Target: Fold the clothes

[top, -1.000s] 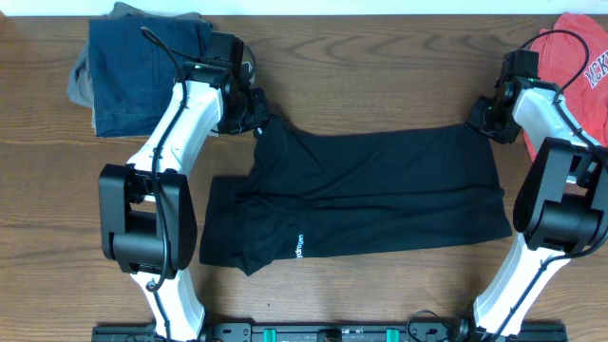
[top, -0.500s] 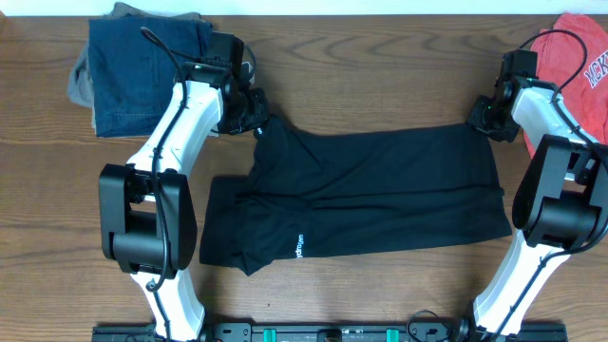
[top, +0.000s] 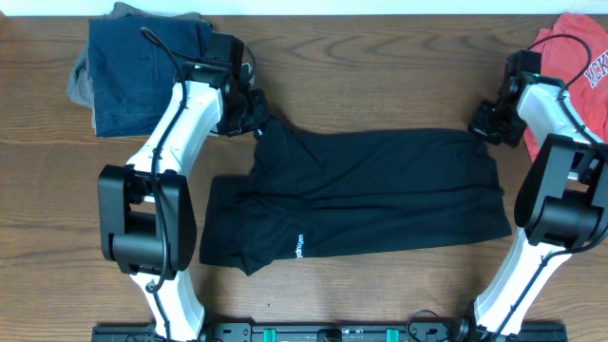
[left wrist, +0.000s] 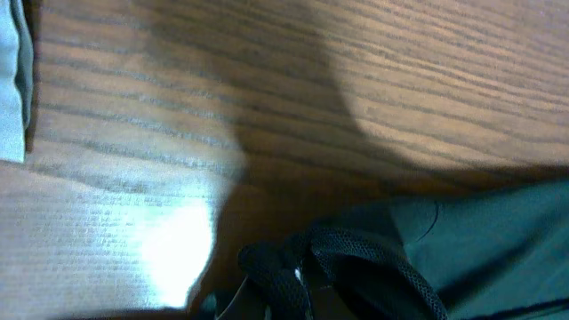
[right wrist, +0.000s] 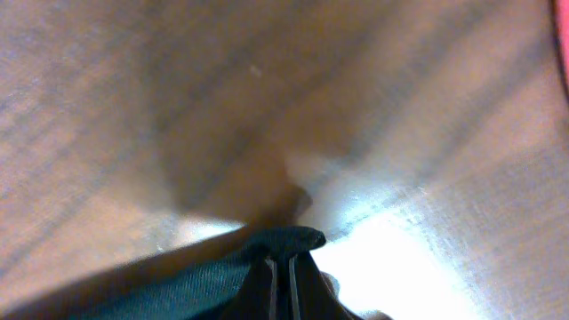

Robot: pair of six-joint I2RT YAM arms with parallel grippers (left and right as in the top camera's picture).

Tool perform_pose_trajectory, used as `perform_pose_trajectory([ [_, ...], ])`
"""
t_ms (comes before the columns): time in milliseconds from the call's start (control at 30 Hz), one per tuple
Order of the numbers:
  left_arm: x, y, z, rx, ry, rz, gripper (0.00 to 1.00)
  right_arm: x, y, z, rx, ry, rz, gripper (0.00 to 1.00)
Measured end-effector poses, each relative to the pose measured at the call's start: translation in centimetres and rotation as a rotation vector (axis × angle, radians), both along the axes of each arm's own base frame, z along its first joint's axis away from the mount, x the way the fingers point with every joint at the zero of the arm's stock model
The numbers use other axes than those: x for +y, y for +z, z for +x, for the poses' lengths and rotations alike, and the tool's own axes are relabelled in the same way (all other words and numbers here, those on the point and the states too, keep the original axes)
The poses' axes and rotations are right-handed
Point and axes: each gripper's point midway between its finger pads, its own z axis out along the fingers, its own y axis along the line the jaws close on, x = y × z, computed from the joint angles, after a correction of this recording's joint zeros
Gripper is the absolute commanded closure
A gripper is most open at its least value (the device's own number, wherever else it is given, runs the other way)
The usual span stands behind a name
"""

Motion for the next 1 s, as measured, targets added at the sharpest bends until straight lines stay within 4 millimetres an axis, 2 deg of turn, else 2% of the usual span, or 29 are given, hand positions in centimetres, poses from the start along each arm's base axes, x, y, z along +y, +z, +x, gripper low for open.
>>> perform_pose_trajectory([
  [133, 0.1, 1.5, -0.4, -0.018, 0.0, -0.003, 0.94, -0.3, 0.0, -1.3, 0.048, -0.047, 0.015, 0.99],
  [267, 0.1, 3.8, -0.5, -0.07, -0.001, -0.012, 0.94, 0.1, 0.2, -2.2, 0.08, -0.063, 0.035, 0.99],
  [367, 0.1, 5.4, -0.5, -0.115, -0.017, -0.014, 0.94, 0.4, 1.0, -2.4, 0.075, -0.069, 0.049, 0.99],
  [500, 0.1, 6.9, -0.7, -0.158, -0.041, -0.013, 0.94, 0.7, 3.0, -2.1, 0.03, -0.069, 0.058, 0.99],
  [667, 0.2, 7.1, -1.1, -0.153, -0.052, -0.008, 0.94, 0.9, 4.8, -2.3, 0.009, -0.068, 0.061, 0.99],
  [833, 0.0, 7.1, -1.2, -0.161, -0.091, -0.008, 0.94, 1.1, 4.9, -2.9, 0.032, -0.069, 0.068, 0.99],
  [1000, -1.2, 7.5, -1.6, -0.181, -0.194, -0.058, 0.94, 1.1, 4.8, -3.0, 0.037, -0.07, 0.069, 0.99],
])
